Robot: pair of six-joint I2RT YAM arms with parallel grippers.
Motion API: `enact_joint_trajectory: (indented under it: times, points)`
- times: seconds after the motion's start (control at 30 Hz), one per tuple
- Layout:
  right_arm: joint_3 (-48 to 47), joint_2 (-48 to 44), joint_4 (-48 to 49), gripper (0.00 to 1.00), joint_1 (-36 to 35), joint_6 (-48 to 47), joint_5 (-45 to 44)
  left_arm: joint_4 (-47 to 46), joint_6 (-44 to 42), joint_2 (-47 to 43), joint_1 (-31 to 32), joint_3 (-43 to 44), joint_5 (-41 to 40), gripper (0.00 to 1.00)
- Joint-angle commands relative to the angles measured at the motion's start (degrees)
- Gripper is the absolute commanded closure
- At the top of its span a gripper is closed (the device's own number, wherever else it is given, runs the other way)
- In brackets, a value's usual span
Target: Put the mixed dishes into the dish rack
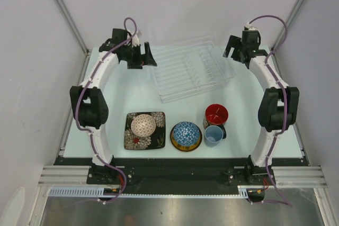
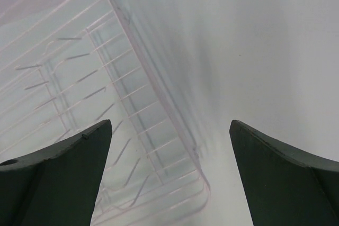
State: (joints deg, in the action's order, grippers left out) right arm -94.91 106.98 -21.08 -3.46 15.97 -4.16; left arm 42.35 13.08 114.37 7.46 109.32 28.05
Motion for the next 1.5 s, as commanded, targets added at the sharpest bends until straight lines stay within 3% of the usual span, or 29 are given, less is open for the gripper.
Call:
enact_joint_trajectory:
  times: [0.0,0.1,0.23,0.27,0.37,0.53,0.63,0.67,0.77,1.03,1.3,1.4,1.43,1.47]
  points:
    - [-5.5,7.1,-2.6,0.05,-1.1,-1.9,0.6,0.7,1.5,-2.0,1.8,-6.5,1.1,0.03]
    - [-4.4,8.2,-2.2,0.09,-1.3,-1.5,0.6,-3.1,3.3,-3.6,2.2,-12.7,-2.5,0.05]
    - [-2.1,8.6,-1.7,0.15,-1.3,-1.7,-0.1,-5.0,3.5,-3.4,3.7,-14.0,-4.8,0.05]
    - [-1.7,8.6,-1.7,0.21,-1.2,-1.7,-0.4,-5.4,3.5,-3.2,4.0,-14.0,-5.2,0.05]
    - [0.1,7.8,-0.8,0.51,-1.1,-1.5,0.0,-6.7,3.0,-1.4,5.1,-12.6,-8.4,0.05]
    - [3.4,5.3,-0.3,0.6,-2.1,-1.0,-0.3,-6.1,2.5,4.2,5.8,-7.1,-12.8,0.05]
    - [6.2,3.4,0.2,0.78,-2.9,-0.5,-0.8,-5.4,1.4,7.3,5.8,-3.8,-15.0,0.06]
    - [7.7,2.5,0.2,0.88,-3.3,-0.4,-0.9,-5.7,0.7,8.1,5.8,-2.7,-16.3,0.06]
    - [9.6,0.7,-0.4,1.0,-4.5,0.7,-2.2,-5.3,-0.1,9.7,5.7,0.9,-17.2,0.06]
    - [12.7,-1.4,-1.9,0.94,-6.6,2.0,-4.9,-4.6,-0.5,12.7,5.9,6.4,-15.5,0.07]
    - [14.2,-3.5,-3.4,0.87,-6.6,0.8,-4.6,-6.4,-3.1,5.9,5.9,-8.9,-13.6,0.09]
    - [14.3,-4.2,-3.8,0.75,-6.4,0.4,-3.9,-7.8,-5.0,1.8,5.9,-15.8,-14.0,0.09]
    - [14.3,-4.3,-3.8,0.62,-6.1,0.2,-3.8,-8.1,-5.8,0.8,5.8,-17.4,-14.0,0.09]
    - [14.3,-4.5,-3.8,0.55,-5.9,0.1,-3.8,-8.7,-6.1,-1.3,5.8,-20.2,-14.1,0.09]
